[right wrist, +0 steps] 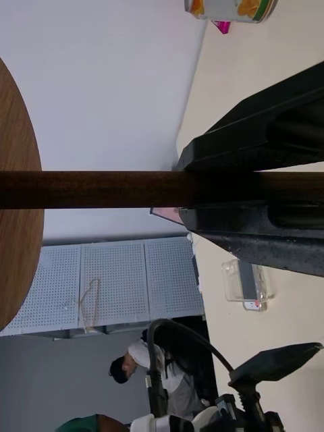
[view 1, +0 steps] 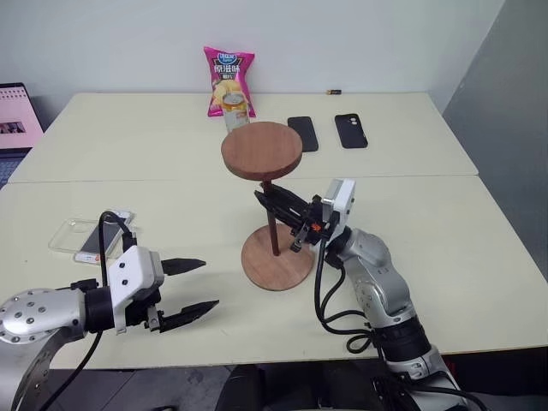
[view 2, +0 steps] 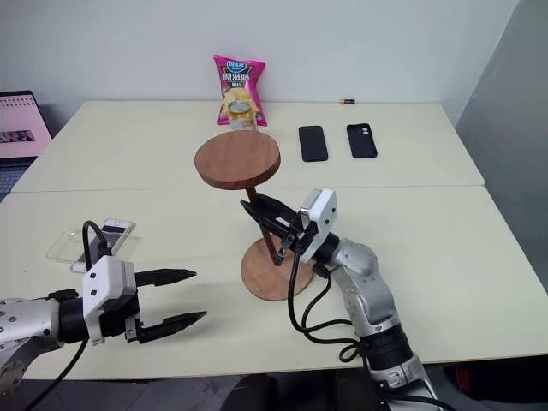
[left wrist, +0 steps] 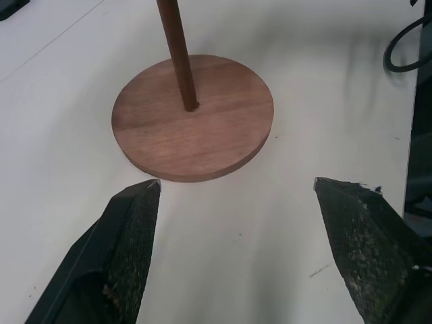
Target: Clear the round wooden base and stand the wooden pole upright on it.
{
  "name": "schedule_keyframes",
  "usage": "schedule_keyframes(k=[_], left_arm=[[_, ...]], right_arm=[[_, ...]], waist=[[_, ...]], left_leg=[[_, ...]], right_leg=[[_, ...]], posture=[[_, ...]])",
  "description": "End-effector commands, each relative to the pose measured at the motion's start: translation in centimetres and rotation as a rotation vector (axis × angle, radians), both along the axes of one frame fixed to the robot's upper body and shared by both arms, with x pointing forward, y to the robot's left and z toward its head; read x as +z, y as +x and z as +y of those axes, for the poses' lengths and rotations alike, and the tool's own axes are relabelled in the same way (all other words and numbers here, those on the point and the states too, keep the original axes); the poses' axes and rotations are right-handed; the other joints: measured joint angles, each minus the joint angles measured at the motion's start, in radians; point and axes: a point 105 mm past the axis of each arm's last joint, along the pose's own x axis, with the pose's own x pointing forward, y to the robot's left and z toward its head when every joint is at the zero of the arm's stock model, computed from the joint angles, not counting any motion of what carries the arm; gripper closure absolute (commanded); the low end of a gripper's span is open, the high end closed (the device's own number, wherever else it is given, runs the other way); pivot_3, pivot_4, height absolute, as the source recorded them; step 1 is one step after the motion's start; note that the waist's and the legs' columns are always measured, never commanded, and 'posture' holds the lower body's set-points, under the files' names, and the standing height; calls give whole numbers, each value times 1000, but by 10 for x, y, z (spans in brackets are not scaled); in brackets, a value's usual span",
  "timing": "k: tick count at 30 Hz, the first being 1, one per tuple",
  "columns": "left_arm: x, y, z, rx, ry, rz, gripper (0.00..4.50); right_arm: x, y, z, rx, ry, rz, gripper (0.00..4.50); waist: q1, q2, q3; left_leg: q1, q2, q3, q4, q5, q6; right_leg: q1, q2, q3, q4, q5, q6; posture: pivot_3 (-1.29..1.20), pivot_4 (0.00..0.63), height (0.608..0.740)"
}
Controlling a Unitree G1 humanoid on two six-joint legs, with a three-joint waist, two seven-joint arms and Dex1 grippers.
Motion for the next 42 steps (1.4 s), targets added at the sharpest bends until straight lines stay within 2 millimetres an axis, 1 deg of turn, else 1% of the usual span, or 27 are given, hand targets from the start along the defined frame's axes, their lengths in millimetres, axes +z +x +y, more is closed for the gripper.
schedule_keyframes(k=[1, 8, 15, 21, 23, 26, 28, 34, 38, 42], left_arm=[[5, 2, 0, -17, 12, -27, 704], [6, 3, 0, -20, 11, -33, 704], [6, 3, 0, -27, 16, -36, 704], [6, 3, -2, -38, 17, -40, 704], [6, 4, -3, -42, 16, -42, 704], [8, 5, -4, -48, 13, -44, 704], [9, 6, -5, -52, 6, -44, 704], [10, 7, -7, -58, -4, -43, 704], [13, 8, -9, -56, -22, -49, 704], [13, 8, -9, -57, -19, -50, 704]], right_arm=[[5, -4, -1, 8, 14, -37, 4278], [-1, -4, -1, 5, -3, -27, 4278], [-7, 4, -7, -37, -15, -17, 4279], [-11, 2, -6, -31, -25, -14, 4279], [-17, 1, -5, -31, -45, -4, 4279], [-35, -2, -5, -10, -121, 26, 4279], [-43, -2, -6, -12, -152, 55, 4279], [-57, 4, -7, -29, -211, 142, 4279], [-66, 5, -7, -22, -264, 178, 4279], [-66, 5, -8, -23, -269, 202, 4279]], waist=[[0, 0, 0], [0, 0, 0], [0, 0, 0], [0, 0, 0], [0, 0, 0], [1, -1, -1], [1, -1, -2], [1, -2, -6], [1, -1, -8], [1, 0, -12]], left_leg=[[0, 0, 0, 0, 0, 0], [0, 0, 0, 0, 0, 0], [1, 0, 0, 0, 0, 0], [2, 0, 0, 0, 0, 0], [2, 0, 0, 0, 0, 0], [3, 0, 0, 0, 0, 0], [4, 0, 0, 0, 0, 0], [7, 0, 0, -1, 0, 0], [14, 0, 1, -2, 0, 0], [15, 0, 1, -2, 0, 0]], right_leg=[[0, 0, 0, 0, 0, 0], [0, 0, 0, 0, 0, 0], [1, 0, 0, 0, 0, 0], [2, 0, 0, 0, 0, 0], [2, 0, 0, 0, 0, 0], [3, 0, 0, 0, 0, 0], [3, 0, 0, 0, 0, 0], [7, 0, 0, 0, 0, 0], [12, 0, 1, -1, -1, -1], [13, 0, 1, -1, -1, -1]], posture=[[0, 150, 740], [0, 150, 740], [0, 150, 740], [0, 150, 740], [0, 150, 740], [0, 150, 740], [0, 150, 740], [0, 150, 740], [0, 150, 740], [0, 150, 740]])
